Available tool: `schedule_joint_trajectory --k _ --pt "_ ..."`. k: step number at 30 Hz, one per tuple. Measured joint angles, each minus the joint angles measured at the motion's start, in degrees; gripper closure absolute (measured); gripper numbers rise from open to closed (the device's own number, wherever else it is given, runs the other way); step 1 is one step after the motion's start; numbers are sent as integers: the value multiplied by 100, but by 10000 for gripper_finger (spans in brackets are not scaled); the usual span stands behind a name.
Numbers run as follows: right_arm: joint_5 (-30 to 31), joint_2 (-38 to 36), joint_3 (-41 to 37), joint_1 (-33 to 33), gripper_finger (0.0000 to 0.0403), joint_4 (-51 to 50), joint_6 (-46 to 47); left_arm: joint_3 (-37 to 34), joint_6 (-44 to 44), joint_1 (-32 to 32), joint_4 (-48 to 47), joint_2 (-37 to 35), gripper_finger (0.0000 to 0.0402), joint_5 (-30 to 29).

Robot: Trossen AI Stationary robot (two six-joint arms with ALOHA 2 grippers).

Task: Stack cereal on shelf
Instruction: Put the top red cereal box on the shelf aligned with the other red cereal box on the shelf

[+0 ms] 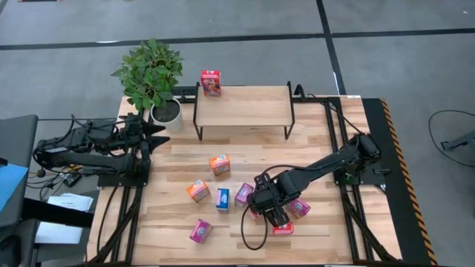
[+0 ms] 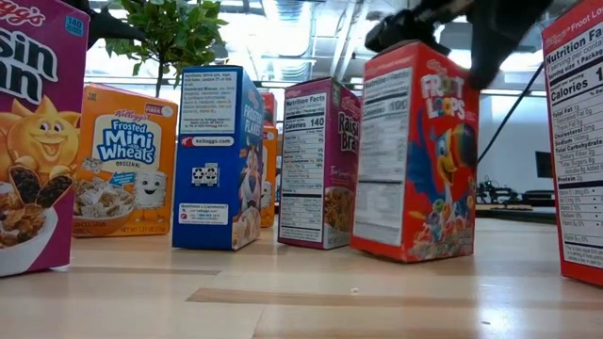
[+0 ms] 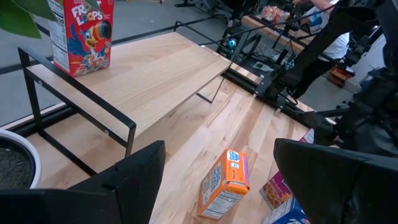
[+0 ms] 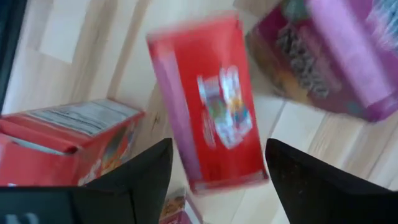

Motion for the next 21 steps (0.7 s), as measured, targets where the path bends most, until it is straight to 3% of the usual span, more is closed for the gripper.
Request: schedule_joint_trajectory --k 9,21 --pt "-4 1 -48 -21 135 2 147 0 1 0 0 -1 111 -1" --pt "-27 1 7 -59 191 2 156 -1 66 -2 0 -1 111 -24"
